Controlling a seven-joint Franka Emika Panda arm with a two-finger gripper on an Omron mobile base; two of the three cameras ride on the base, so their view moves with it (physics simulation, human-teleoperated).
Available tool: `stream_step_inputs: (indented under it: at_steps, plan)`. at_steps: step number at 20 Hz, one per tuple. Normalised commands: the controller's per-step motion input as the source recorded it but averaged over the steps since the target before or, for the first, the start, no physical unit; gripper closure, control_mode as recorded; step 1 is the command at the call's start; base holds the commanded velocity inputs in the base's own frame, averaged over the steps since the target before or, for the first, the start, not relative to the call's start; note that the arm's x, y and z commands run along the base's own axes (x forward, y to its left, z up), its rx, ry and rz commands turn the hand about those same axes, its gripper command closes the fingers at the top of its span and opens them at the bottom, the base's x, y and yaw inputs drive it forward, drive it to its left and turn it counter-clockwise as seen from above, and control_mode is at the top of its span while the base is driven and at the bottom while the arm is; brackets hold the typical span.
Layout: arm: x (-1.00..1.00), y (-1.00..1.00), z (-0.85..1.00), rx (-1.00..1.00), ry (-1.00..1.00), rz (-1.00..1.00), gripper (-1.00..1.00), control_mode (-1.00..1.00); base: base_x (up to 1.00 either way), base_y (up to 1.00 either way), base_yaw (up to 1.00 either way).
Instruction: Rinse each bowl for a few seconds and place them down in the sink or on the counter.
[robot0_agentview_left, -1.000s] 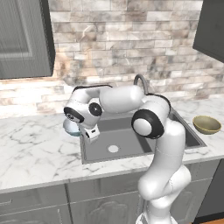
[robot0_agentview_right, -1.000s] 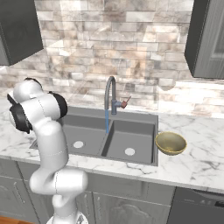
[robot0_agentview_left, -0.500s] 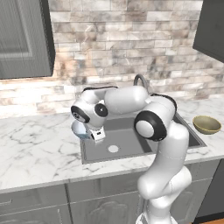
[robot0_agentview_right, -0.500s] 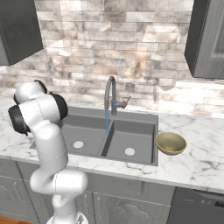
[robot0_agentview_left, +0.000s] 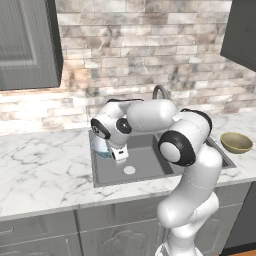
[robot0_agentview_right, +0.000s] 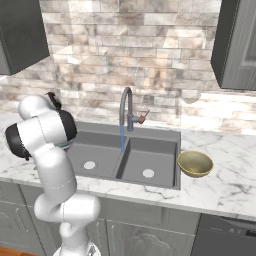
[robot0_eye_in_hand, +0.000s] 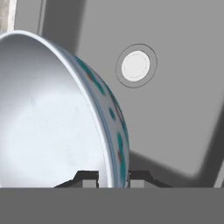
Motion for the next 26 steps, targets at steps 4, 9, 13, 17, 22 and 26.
stream_step_inputs:
  at_steps: [4, 9, 13, 17, 22, 26]
  plan:
    - [0.0, -0.33, 0.05, 0.0, 0.05, -0.09, 1.0, -1.0, 0.0, 0.0, 0.0]
    - [0.01, -0.32, 0.06, 0.0, 0.05, -0.08, 1.0, -1.0, 0.0, 0.0, 0.0]
    - [0.02, -0.31, 0.07, 0.0, 0.05, -0.07, 1.0, -1.0, 0.0, 0.0, 0.0]
    - [0.01, -0.31, 0.11, 0.0, 0.04, -0.07, 1.0, -1.0, 0.0, 0.0, 0.0]
    - [0.0, -0.33, 0.12, 0.0, 0.03, -0.07, 1.0, -1.0, 0.0, 0.0, 0.0]
    - [0.0, -0.33, 0.11, 0.0, 0.03, -0.07, 1.0, -1.0, 0.0, 0.0, 0.0]
